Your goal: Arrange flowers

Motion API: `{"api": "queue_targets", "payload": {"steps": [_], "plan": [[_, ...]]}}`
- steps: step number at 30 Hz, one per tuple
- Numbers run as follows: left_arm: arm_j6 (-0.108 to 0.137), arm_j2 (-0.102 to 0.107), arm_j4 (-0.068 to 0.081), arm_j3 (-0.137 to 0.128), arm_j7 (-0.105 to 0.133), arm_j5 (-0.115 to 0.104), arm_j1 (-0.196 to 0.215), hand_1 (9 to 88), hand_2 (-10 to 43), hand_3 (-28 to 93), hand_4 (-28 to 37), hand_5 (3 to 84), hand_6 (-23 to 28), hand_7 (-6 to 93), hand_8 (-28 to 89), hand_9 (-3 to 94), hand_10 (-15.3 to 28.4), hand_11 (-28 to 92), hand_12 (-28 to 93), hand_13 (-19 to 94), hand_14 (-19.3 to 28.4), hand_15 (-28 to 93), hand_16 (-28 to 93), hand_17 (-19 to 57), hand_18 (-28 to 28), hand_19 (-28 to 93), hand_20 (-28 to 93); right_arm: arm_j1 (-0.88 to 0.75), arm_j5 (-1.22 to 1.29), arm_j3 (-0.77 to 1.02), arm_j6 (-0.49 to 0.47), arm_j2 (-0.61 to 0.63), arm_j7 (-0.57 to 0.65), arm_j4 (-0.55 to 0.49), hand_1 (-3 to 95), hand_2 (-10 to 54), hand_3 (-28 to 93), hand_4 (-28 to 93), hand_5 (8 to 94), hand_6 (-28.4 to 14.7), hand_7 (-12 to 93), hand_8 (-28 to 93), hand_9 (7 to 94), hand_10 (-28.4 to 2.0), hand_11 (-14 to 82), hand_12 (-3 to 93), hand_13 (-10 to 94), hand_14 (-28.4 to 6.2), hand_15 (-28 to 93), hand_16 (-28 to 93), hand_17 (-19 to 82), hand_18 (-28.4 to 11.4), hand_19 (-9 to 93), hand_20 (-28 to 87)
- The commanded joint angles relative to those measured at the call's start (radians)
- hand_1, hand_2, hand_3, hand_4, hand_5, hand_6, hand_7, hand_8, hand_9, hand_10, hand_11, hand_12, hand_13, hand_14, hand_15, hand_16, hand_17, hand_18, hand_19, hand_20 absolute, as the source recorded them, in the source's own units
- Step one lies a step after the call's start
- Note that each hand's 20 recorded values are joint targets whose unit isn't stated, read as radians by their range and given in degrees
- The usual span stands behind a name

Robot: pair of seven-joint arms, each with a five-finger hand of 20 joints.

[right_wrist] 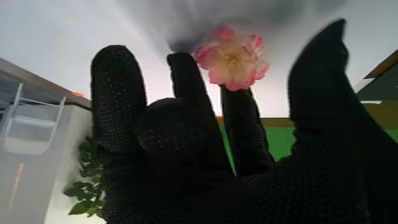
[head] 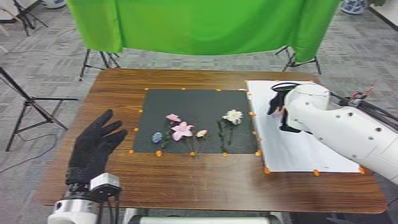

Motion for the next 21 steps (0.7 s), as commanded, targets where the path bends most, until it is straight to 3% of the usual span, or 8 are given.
{"api": "queue_targets", "payload": {"steps": [1,4,5,7,9,12,15,21], "plan": [[-0.002,0.011,0.0,0.004,0.0,-0.009,0.006,30.7,7.5,66,-21.6,36.6,8.9,12.9,-9,31.8,17.9,33,11,23,24.5,64,-14,-10.0,19.1,45,15,-0.037,-0.032,0.001,-0.019,0.032,0.029,-0.032,35.4,-1.8,76,-21,44.6,-2.9,16,-11,58.6,-15.9,12.6,13.0,78,-7.9,85,15,52,-15.3,93,-15],[-0.005,0.015,0.001,0.009,-0.002,-0.01,0.001,30.6,7.4,66,-21.6,36.5,8.8,12.9,-9,31.8,17.9,33,11,23,24.4,64,-14,-10.0,19.1,45,15,-0.035,-0.056,-0.032,0.041,0.04,0.015,-0.033,39.6,-3.3,76,-22,48.6,-1.7,19,-11,62.5,-15.9,14.4,13.1,79,-6.7,84,15,53,-14.3,93,-15],[-0.01,0.007,0.002,0.005,-0.015,-0.001,0.0,30.5,7.5,66,-21.6,36.5,8.9,12.9,-9,31.8,17.9,33,11,23,24.4,64,-14,-10.0,19.1,45,15,-0.034,-0.071,-0.048,0.081,0.046,0.007,-0.036,41.1,-3.6,75,-22,50.9,-1.2,20,-12,64.6,-15.2,15.2,13.1,80,-6.0,84,15,53,-13.7,93,-15],[-0.006,0.018,0.002,0.013,-0.01,-0.007,-0.007,30.7,7.5,66,-21.7,36.5,8.9,12.9,-9,31.8,17.9,33,11,23,24.4,64,-14,-10.0,19.1,45,15,-0.024,-0.098,-0.081,0.143,0.051,-0.002,-0.037,43.6,-4.8,75,-24,55.5,0.1,23,-13,68.3,-13.9,16.4,13.2,81,-4.8,84,16,54,-13.0,93,-14],[-0.007,0.017,0.004,0.015,-0.01,-0.007,-0.009,30.7,7.5,66,-21.7,36.5,8.9,12.9,-9,31.8,17.9,33,11,23,24.4,64,-14,-10.0,19.1,45,15,-0.007,-0.123,-0.116,0.201,0.054,-0.003,-0.035,49.1,-7.4,71,-26,60.2,0.3,28,-3,72.4,-12.2,17.6,13.4,83,-3.6,83,16,55,-12.1,93,-12],[-0.009,0.014,0.003,0.011,-0.015,-0.002,-0.004,30.7,7.5,66,-21.7,36.5,8.9,12.9,-9,31.8,17.9,33,11,23,24.5,64,-14,-10.0,19.1,45,15,0.01,-0.161,-0.148,0.238,0.061,-0.004,-0.03,55.1,-8.8,69,-27,65.3,1.0,31,-1,80.3,-9.3,10.2,21.8,85,-2.5,83,17,57,-10.8,93,-12],[0.0,0.028,0.001,0.017,0.0,-0.018,-0.003,30.6,7.4,66,-21.7,36.6,8.9,12.8,-9,31.8,17.9,33,11,23,24.5,64,-14,-10.0,19.1,45,15,0.018,-0.176,-0.166,0.29,0.073,-0.01,-0.03,60.2,-9.5,70,-28,70.1,2.9,33,1,87.7,-7.2,6.3,28.2,86,-1.1,83,18,58,-9.4,93,-11],[0.015,0.04,-0.007,0.014,0.016,-0.034,0.017,30.6,7.6,66,-21.7,36.7,8.9,12.8,-9,31.7,17.9,33,11,23,24.4,64,-14,-10.0,19.1,45,15,0.027,-0.191,-0.169,0.379,0.103,-0.017,-0.072,60.9,-9.5,70,-28,73.4,3.5,34,2,91.1,-6.6,6.8,30.2,87,-0.5,83,18,57,-10.0,93,-8]]}}
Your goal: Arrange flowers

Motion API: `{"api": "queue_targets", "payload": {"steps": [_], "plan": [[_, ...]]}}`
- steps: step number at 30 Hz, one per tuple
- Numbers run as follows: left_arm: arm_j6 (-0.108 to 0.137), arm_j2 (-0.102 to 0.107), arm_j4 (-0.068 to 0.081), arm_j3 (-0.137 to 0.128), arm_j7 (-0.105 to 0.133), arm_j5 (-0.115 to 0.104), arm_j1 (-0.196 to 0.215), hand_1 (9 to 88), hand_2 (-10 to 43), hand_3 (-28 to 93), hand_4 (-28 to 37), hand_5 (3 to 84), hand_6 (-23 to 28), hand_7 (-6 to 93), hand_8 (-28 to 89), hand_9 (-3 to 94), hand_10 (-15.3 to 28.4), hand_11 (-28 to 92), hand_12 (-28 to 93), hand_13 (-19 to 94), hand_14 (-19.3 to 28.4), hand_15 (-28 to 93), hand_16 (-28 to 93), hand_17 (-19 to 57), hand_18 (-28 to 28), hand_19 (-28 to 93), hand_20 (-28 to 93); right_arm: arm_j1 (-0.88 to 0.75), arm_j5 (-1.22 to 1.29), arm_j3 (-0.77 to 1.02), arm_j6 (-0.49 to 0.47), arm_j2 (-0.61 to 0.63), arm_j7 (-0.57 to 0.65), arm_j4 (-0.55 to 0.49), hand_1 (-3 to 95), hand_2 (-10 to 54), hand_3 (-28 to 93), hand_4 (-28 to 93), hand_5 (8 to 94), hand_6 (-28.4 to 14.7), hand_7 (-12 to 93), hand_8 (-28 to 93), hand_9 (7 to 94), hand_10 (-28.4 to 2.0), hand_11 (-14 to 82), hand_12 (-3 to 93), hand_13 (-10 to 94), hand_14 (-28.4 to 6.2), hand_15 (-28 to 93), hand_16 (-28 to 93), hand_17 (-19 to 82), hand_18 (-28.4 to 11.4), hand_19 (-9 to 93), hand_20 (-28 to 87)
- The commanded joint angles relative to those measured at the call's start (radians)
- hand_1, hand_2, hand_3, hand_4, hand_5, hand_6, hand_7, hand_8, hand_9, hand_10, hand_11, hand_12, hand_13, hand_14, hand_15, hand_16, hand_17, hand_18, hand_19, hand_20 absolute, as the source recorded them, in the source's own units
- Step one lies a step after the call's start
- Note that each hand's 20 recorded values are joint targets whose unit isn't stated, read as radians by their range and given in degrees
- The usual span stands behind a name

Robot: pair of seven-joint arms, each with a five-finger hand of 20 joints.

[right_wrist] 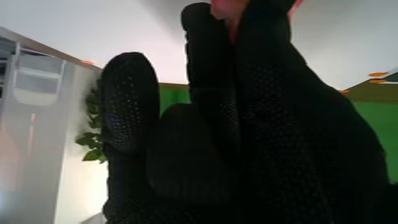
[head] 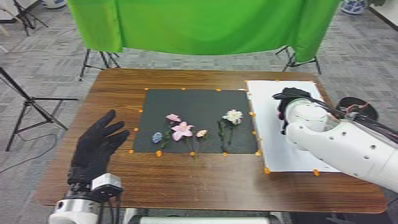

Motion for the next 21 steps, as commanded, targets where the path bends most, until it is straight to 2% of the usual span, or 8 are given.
{"api": "queue_targets", "payload": {"steps": [1,3,8,13,15,16,17,21], "plan": [[0.014,0.018,-0.009,-0.003,0.016,-0.028,0.03,30.7,7.6,66,-21.7,36.7,8.9,12.8,-9,31.7,18.0,33,11,23,24.4,64,-14,-10.0,19.1,45,15,0.027,-0.015,-0.002,0.102,0.052,-0.005,-0.058,60.8,-9.5,71,-28,73.6,3.5,34,2,91.3,-6.6,6.8,30.4,87,-0.5,83,18,57,-10.2,93,-7],[0.018,0.013,-0.014,-0.011,0.016,-0.022,0.042,30.6,7.5,66,-21.7,36.7,8.9,12.8,-9,31.8,18.0,33,11,23,24.5,64,-14,-10.0,19.1,45,15,0.028,-0.014,0.014,0.106,0.059,-0.001,-0.093,60.7,-9.5,71,-28,73.8,3.5,34,2,91.6,-6.6,6.7,30.6,88,-0.6,82,18,57,-10.3,93,-6],[0.036,0.021,-0.028,-0.026,0.03,-0.035,0.07,30.6,7.5,66,-21.7,36.7,9.0,12.7,-9,31.8,17.9,33,11,22,24.5,64,-14,-10.0,19.1,45,15,-0.004,0.007,0.074,0.084,0.077,-0.008,-0.208,60.8,-9.5,71,-28,74.7,3.1,33,2,92.1,-6.9,6.8,31.1,88,-0.9,82,19,56,-10.9,93,-4],[0.049,0.034,-0.036,-0.04,0.053,-0.053,0.092,30.7,7.5,66,-21.7,36.7,8.9,12.7,-9,31.7,18.0,33,11,22,24.4,64,-14,-10.0,19.1,45,15,-0.131,0.028,0.18,0.057,0.06,-0.027,-0.328,60.7,-9.5,72,-28,74.9,2.9,33,3,92.4,-7.1,6.8,31.2,88,-1.3,82,19,56,-11.4,93,-1],[0.051,0.031,-0.038,-0.044,0.052,-0.052,0.098,30.7,7.5,66,-21.7,36.7,8.9,12.7,-9,31.8,17.9,33,11,22,24.5,64,-14,-10.0,19.1,45,15,-0.163,0.032,0.195,0.037,0.035,-0.034,-0.347,60.7,-9.5,72,-28,75.0,2.8,33,3,92.5,-7.2,6.8,31.1,88,-1.3,82,19,56,-11.6,93,-1],[0.045,0.024,-0.037,-0.048,0.037,-0.044,0.095,30.6,7.4,66,-21.7,36.7,8.9,12.7,-9,31.8,17.9,33,11,23,24.5,64,-14,-10.0,19.1,45,15,-0.177,0.034,0.195,0.04,0.025,-0.032,-0.354,60.7,-9.5,72,-28,75.1,2.7,33,3,92.5,-7.2,6.9,31.2,88,-1.3,82,19,56,-11.6,93,-1],[0.05,0.031,-0.038,-0.042,0.048,-0.052,0.093,30.6,7.5,66,-21.7,36.7,8.9,12.7,-9,31.8,18.0,33,11,22,24.5,64,-14,-10.1,19.1,45,15,-0.18,0.033,0.188,0.032,0.014,-0.036,-0.354,60.6,-9.5,72,-28,75.1,2.6,33,4,92.6,-7.2,6.8,31.1,88,-1.4,82,19,56,-11.7,93,0],[0.05,0.031,-0.039,-0.043,0.041,-0.045,0.089,30.6,7.4,66,-21.6,36.7,9.0,12.6,-9,31.8,18.0,33,11,22,24.5,64,-14,-10.0,19.1,45,15,-0.231,0.029,0.198,0.016,-0.007,-0.035,-0.38,60.7,-9.5,72,-27,75.1,2.5,32,4,92.6,-7.3,7.0,31.4,88,-1.4,82,19,56,-12.1,93,1]]}}
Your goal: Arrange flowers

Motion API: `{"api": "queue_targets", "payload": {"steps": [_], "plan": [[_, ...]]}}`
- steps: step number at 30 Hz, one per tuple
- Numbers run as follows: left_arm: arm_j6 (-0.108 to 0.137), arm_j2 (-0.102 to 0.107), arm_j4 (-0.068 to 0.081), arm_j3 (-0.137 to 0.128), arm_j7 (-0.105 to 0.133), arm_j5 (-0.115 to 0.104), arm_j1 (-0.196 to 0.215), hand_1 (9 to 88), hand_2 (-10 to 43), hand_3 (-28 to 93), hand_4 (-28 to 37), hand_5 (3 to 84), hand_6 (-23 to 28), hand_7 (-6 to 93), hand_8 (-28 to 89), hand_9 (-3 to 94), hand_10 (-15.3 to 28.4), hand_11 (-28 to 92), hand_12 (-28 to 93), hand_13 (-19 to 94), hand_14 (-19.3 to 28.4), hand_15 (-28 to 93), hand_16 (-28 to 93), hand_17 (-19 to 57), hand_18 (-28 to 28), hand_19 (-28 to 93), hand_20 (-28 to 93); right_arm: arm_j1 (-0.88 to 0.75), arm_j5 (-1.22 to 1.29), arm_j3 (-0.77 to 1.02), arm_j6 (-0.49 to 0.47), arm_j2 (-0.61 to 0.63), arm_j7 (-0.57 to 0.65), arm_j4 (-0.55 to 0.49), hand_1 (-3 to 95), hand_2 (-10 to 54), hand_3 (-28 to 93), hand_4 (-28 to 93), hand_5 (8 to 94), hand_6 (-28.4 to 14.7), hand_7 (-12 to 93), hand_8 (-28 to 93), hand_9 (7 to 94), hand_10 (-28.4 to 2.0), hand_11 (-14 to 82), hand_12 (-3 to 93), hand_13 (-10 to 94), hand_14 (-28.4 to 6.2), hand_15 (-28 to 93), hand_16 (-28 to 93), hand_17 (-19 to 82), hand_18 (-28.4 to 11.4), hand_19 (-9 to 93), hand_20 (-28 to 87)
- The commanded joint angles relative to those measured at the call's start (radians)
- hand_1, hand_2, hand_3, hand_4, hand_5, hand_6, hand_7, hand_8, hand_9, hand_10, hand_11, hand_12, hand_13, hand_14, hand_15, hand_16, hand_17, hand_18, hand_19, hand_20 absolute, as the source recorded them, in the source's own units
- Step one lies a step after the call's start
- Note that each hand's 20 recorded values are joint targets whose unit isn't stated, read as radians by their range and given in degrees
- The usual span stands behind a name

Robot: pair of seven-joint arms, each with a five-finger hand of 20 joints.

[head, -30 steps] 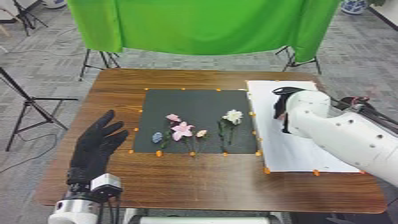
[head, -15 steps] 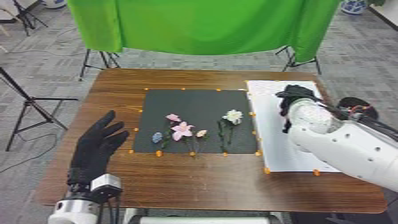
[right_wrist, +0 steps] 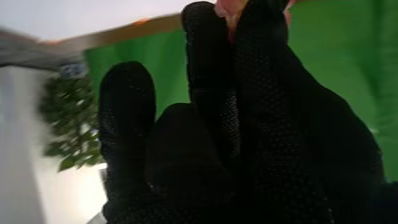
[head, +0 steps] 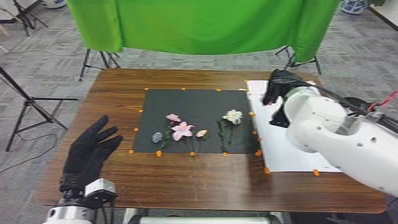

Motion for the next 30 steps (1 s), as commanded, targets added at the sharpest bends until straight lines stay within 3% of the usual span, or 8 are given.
{"api": "queue_targets", "payload": {"steps": [1,7,10,11,17,19,22,30], "plan": [[0.008,-0.004,-0.008,-0.007,-0.01,0.003,0.006,30.7,7.4,66,-21.7,36.7,8.9,12.6,-9,31.8,18.0,33,11,22,24.5,64,-14,-10.0,19.1,45,15,-0.11,-0.013,-0.042,-0.034,-0.074,-0.014,-0.039,60.7,-9.5,71,-27,75.1,2.5,32,4,92.6,-7.3,7.0,31.4,88,-1.5,83,19,56,-12.2,93,1],[0.014,0.005,-0.009,0.004,0.008,-0.011,0.003,30.7,7.4,66,-21.7,36.7,8.9,12.8,-9,31.8,18.0,33,11,23,24.5,64,-14,-10.0,19.1,45,15,-0.128,-0.015,-0.054,-0.043,-0.085,-0.018,-0.049,60.7,-9.5,71,-27,75.0,2.4,32,4,92.3,-7.6,6.9,31.2,88,-1.7,83,19,55,-12.5,93,3],[0.012,-0.008,-0.008,-0.006,-0.007,0.001,0.009,30.7,7.4,66,-21.7,36.7,8.9,12.8,-9,31.8,18.0,33,11,22,24.5,64,-14,-10.0,19.1,45,15,-0.145,-0.019,-0.044,-0.047,-0.082,-0.014,-0.059,60.7,-9.5,71,-27,74.9,2.3,32,4,92.4,-7.6,6.9,31.1,88,-1.8,83,19,55,-12.6,93,3],[0.015,0.001,-0.01,-0.004,0.008,-0.01,0.012,30.7,7.4,66,-21.7,36.7,8.9,12.8,-9,31.8,17.9,33,11,23,24.5,64,-14,-10.0,19.1,45,15,-0.144,-0.02,-0.047,-0.05,-0.08,-0.018,-0.061,60.7,-9.5,71,-27,74.9,2.3,32,4,92.4,-7.5,6.9,31.0,88,-1.8,83,19,55,-12.6,93,3],[0.017,0.005,-0.009,0.002,0.009,-0.012,0.012,30.7,7.4,66,-21.6,36.6,8.9,12.7,-9,31.8,18.0,33,11,22,24.5,64,-14,-10.0,19.1,45,15,-0.149,-0.022,-0.051,-0.06,-0.075,0.005,-0.069,59.3,-9.5,71,-26,73.9,1.1,30,3,91.9,-7.6,7.1,31.0,88,-2.2,83,19,55,-13.3,93,4],[0.011,-0.006,-0.008,-0.002,0.001,-0.005,0.014,30.7,7.4,66,-21.6,36.7,8.9,12.7,-9,31.8,18.0,33,11,22,24.5,64,-14,-10.0,19.1,45,15,-0.15,-0.019,-0.047,-0.065,-0.071,0.012,-0.076,57.5,-9.5,71,-26,71.2,0.1,28,2,90.9,-7.8,7.1,30.9,88,-2.6,83,19,54,-13.7,93,4],[0.015,0.004,-0.008,0.006,0.008,-0.012,0.009,30.7,7.4,66,-21.7,36.7,8.9,12.6,-9,31.9,18.0,33,11,22,24.5,64,-14,-10.0,19.1,45,15,-0.155,-0.017,-0.033,-0.096,-0.066,0.029,-0.085,54.8,-9.5,71,-24,66.5,-1.3,25,0,89.4,-9.4,8.4,29.6,87,-3.1,83,19,54,-13.9,93,4],[0.016,-0.001,-0.009,0.005,0.005,-0.005,0.015,30.7,7.4,66,-21.6,36.7,8.9,12.6,-9,31.9,18.0,33,11,22,24.4,64,-14,-10.0,19.1,45,15,-0.166,0.014,0.002,-0.163,-0.057,0.061,-0.099,43.8,-9.5,75,-22,58.2,-3.2,18,-11,83.4,-14.1,21.0,15.6,87,-3.7,82,18,56,-14.1,93,0]]}}
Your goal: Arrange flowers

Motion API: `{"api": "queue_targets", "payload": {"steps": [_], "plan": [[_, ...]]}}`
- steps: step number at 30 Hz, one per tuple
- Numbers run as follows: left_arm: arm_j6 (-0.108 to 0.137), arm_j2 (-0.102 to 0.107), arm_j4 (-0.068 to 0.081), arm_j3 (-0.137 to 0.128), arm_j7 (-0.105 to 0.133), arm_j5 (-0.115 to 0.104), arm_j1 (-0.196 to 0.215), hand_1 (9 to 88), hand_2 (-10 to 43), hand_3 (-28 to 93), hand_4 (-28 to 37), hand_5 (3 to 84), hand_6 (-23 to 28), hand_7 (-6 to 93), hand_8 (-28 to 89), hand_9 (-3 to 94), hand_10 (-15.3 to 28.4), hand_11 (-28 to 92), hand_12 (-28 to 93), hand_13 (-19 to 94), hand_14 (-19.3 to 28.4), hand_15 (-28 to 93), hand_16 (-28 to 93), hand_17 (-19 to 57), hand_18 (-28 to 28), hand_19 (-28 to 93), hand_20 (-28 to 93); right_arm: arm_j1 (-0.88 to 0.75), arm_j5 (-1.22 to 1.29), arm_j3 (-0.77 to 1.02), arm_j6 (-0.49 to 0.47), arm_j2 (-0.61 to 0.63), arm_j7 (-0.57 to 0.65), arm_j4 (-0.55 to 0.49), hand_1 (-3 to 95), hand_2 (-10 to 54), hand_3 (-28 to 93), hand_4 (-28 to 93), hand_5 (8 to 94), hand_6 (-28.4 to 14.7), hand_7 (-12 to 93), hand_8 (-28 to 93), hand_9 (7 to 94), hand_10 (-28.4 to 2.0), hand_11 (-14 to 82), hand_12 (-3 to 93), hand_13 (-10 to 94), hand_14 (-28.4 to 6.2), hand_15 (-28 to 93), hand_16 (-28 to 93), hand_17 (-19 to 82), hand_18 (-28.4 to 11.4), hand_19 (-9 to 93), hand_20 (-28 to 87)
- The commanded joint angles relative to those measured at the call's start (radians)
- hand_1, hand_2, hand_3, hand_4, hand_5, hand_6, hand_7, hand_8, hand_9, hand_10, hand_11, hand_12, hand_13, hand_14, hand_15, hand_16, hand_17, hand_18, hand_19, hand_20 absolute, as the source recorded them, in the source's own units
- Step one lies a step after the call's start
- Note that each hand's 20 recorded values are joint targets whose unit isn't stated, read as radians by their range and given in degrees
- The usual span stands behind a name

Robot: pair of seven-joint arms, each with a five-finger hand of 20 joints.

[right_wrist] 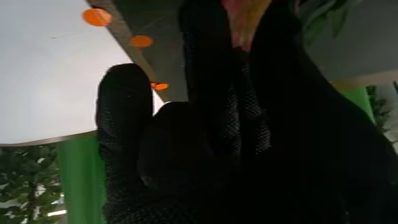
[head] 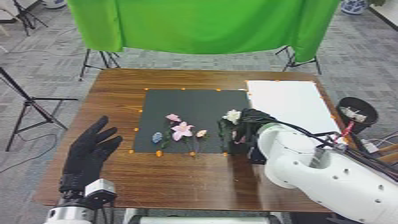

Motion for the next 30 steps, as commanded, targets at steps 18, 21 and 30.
{"api": "queue_targets", "payload": {"steps": [18,21,30], "plan": [[0.021,0.017,-0.006,0.023,0.046,-0.02,0.031,30.4,7.2,66,-21.8,36.8,8.9,12.7,-9,31.8,18.0,33,11,22,24.5,64,-14,-10.1,19.1,44,15,-0.209,0.171,0.349,-0.06,0.079,-0.076,-0.182,28.0,-0.4,73,-20,48.3,-6.8,11,-9,71.4,-19.9,18.8,14.2,79,-9.5,78,16,52,-16.1,93,-20],[0.034,0.025,-0.003,0.037,0.073,-0.034,0.028,30.1,7.3,66,-22.1,36.7,8.9,12.6,-9,31.8,18.1,33,11,22,24.5,64,-14,-10.1,19.2,44,15,-0.365,0.332,0.546,0.031,0.06,-0.166,-0.214,20.8,6.4,73,-20,46.4,-7.2,11,-9,64.7,-21.1,17.8,14.3,72,-13.2,75,14,46,-20.2,89,-23],[0.104,0.054,0.016,0.056,0.105,-0.043,0.019,29.6,7.1,66,-23.1,37.4,8.7,11.6,-9,30.8,16.6,25,10,15,16.4,43,-10,-9.2,18.1,43,14,-0.683,0.661,0.854,0.315,0.021,-0.46,-0.214,15.6,12.5,79,-24,44.5,-5.3,15,-11,50.4,-20.7,13.6,12.4,41,-23.6,37,9,15,-27.8,52,3]]}}
